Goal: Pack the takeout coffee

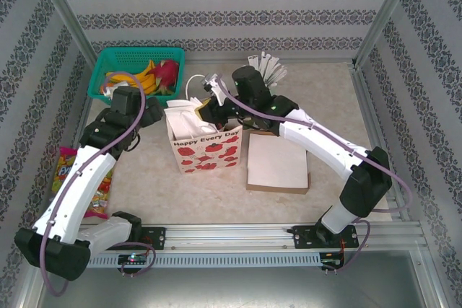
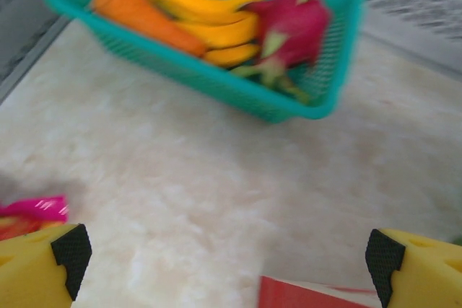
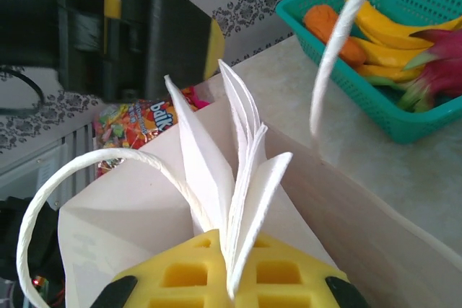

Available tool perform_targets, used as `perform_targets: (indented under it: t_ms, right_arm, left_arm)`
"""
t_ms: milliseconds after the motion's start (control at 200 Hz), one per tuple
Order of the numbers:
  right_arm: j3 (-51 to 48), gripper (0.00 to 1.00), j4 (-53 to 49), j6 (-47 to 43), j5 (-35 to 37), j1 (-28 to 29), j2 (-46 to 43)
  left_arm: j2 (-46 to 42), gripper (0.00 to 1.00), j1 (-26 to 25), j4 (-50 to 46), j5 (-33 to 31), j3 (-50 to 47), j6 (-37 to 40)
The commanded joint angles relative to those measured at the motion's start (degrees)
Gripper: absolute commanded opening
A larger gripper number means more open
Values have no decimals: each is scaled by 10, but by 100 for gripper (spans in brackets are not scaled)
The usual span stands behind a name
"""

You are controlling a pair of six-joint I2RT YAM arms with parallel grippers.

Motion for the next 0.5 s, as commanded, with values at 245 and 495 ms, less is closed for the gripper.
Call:
perform_targets:
  t_ms: [245,495]
  right_arm:
    - [-12,7,-15,83,101,35,28]
    - [8,42,-39,60,41,31,13]
  left_arm:
    - [22,100,23,-25,10,-64,-110]
    - [59,100,23,22,84,-97,-127]
